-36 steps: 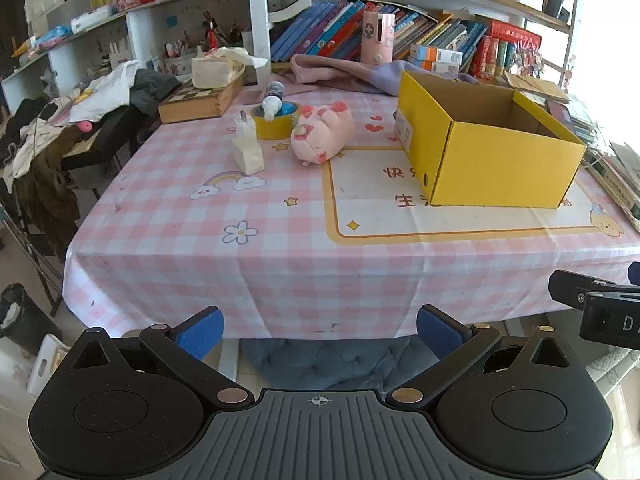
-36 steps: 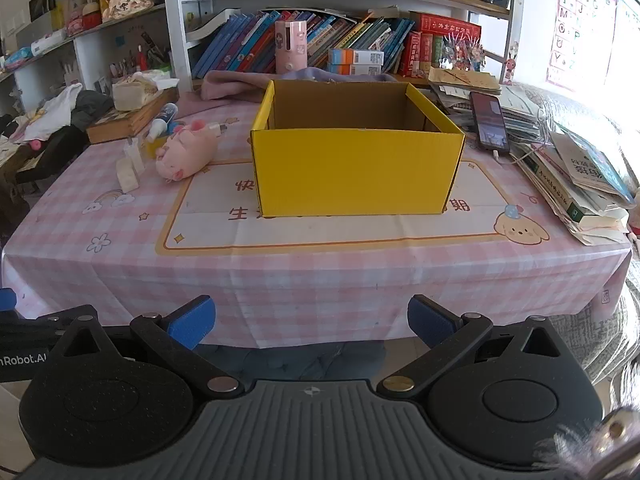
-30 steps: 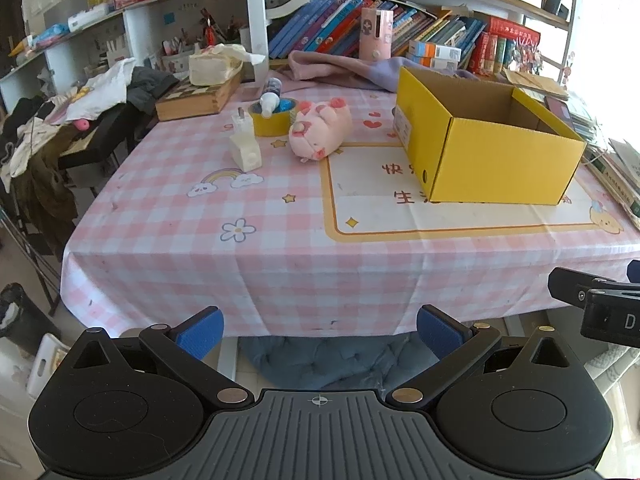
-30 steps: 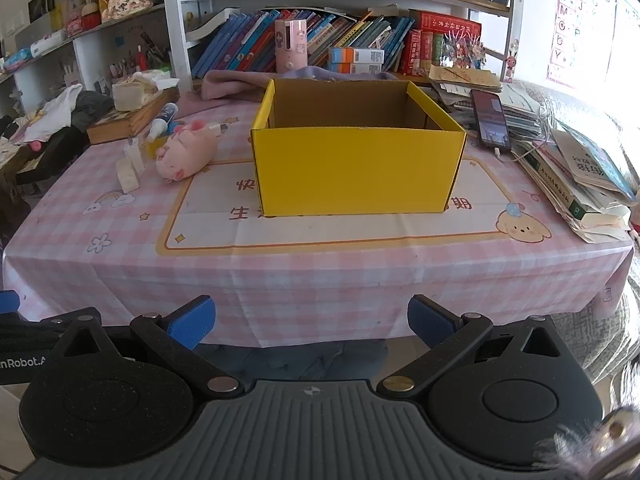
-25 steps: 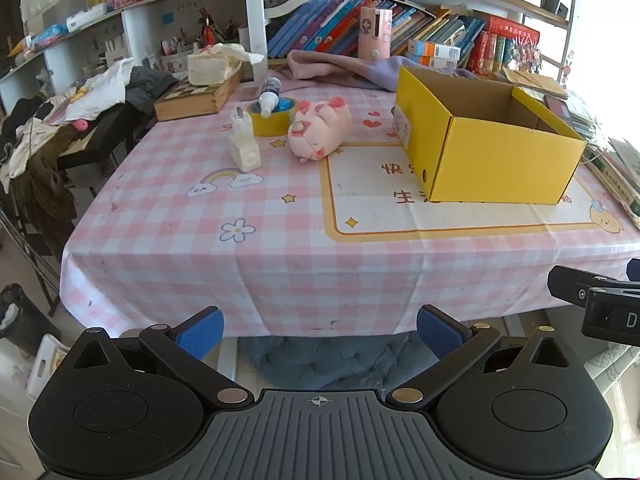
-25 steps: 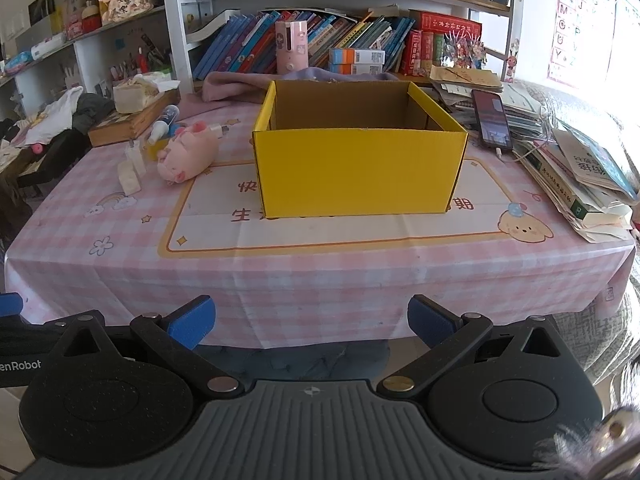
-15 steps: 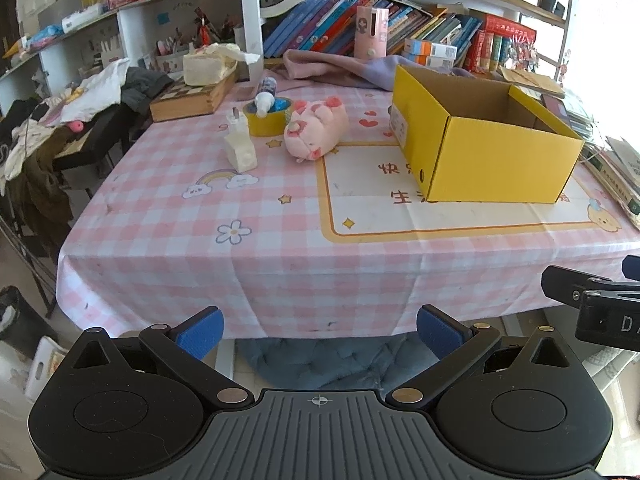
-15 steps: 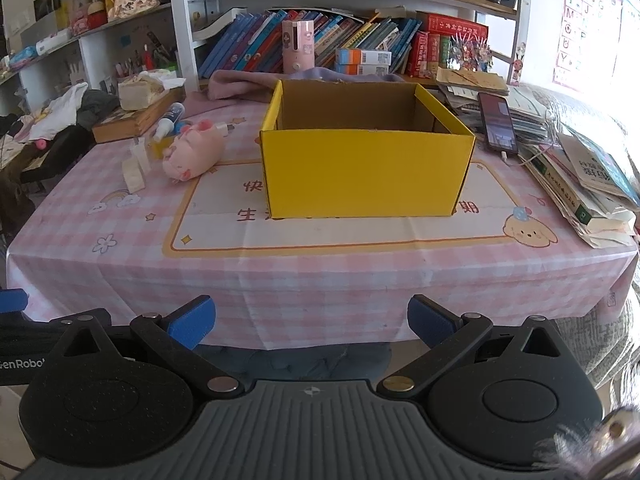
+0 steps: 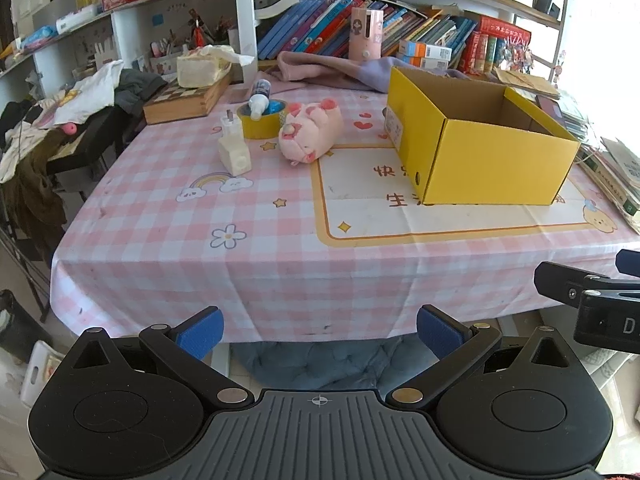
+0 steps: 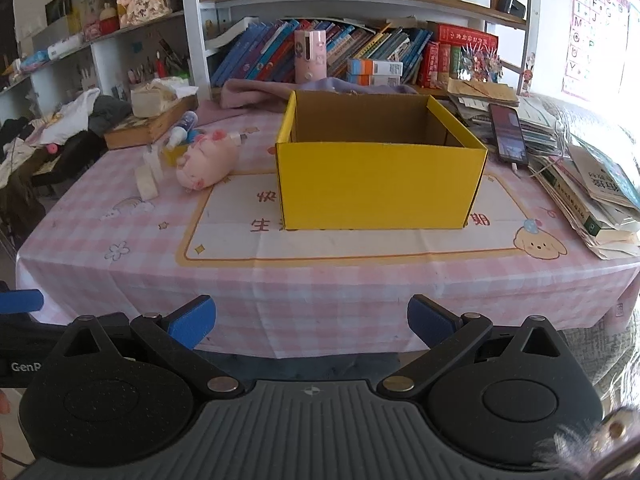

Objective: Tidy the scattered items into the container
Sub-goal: 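Move both tools toward the pink plush pig and cream sponge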

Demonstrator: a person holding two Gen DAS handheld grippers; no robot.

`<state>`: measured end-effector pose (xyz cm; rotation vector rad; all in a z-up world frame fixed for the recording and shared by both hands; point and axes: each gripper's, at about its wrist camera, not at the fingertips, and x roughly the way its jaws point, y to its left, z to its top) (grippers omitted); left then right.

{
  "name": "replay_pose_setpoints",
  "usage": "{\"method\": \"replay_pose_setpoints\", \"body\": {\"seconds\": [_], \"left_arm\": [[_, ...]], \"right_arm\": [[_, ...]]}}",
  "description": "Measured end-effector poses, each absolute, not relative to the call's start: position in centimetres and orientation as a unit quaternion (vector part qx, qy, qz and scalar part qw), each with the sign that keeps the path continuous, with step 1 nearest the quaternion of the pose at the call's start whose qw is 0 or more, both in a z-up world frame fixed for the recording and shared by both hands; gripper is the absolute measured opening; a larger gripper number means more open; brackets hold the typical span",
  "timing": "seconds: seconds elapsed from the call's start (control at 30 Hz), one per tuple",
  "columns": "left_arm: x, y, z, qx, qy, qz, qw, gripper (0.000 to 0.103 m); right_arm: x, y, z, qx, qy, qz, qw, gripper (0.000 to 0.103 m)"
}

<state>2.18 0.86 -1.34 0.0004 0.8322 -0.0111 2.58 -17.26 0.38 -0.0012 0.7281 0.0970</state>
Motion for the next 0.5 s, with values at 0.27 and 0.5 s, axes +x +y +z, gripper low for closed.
{"method": "replay_pose_setpoints", "body": {"seconds": [0.27,0.5], "left_arm": [[2.17,1.45,-1.02,-0.002,0.397,0.0,0.918,0.103],[2.2,1.54,-1.2,-0.004,0.398,-0.011,0.917,0.103]], "right_arm": [[2.93,-17.08,0.23,0.002,0.362,0.043,0.931,0.101],[2.84,-16.95,0.12,-0.005,0.365,0.036,0.93,0.101]]}}
